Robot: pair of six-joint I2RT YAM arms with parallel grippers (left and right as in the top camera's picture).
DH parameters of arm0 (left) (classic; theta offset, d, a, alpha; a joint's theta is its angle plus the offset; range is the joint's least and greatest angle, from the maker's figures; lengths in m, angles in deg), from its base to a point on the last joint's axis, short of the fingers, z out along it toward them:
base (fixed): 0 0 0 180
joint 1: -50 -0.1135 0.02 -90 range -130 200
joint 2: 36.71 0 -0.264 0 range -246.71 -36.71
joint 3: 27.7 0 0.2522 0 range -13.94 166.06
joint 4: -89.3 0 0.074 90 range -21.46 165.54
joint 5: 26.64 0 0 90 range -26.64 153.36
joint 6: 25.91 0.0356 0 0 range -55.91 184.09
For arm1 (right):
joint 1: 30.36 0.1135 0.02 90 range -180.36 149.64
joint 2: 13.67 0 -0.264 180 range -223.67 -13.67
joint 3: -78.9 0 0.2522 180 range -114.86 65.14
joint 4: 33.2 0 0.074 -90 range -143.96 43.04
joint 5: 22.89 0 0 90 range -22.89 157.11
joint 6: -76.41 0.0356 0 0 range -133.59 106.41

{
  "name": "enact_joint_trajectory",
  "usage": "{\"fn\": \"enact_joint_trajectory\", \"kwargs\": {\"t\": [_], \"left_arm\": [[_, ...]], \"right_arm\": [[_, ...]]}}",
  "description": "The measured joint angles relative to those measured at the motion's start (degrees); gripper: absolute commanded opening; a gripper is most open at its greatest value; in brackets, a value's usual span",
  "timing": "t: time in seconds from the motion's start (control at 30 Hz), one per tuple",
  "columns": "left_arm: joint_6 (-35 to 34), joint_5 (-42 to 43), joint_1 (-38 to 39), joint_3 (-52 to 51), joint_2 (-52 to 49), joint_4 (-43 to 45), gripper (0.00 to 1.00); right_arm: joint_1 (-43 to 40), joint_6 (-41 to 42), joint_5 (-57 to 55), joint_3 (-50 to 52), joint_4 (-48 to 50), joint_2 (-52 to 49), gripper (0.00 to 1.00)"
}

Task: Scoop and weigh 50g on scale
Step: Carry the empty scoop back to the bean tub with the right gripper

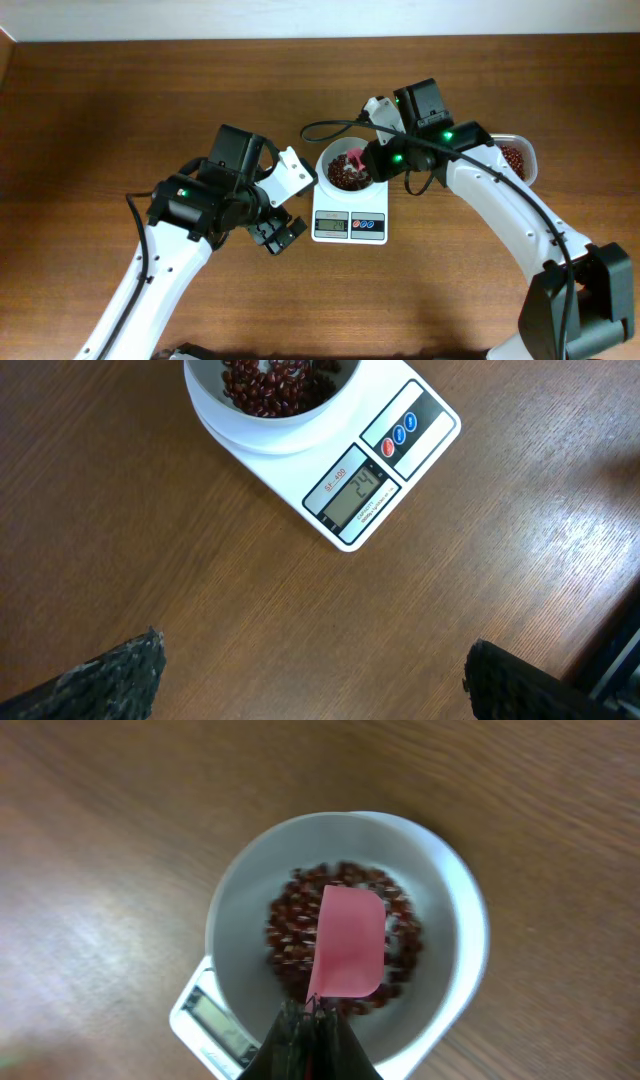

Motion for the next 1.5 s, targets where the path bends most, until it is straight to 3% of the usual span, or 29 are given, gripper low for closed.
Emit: {"fn": "enact_joint_trajectory", "kwargs": {"t": [0.73,0.97,1.5], "left_arm": [[0.00,0.00,0.00,0.00,0.00,0.00,0.99],[0.00,-0.02,0.00,0.00,0.00,0.00,0.99],[0.00,0.00,0.00,0.00,0.00,0.04,0.99]], "right_arm": [[0.17,-7.61,-2.58,-1.49,-0.04,0.00,0.04],[-0.48,-7.76,-5.86,-12.44,-7.85,0.24,0.04],[-28.89,-8.31,-11.82,-16.48,-26.82,0.52,0.04]]}}
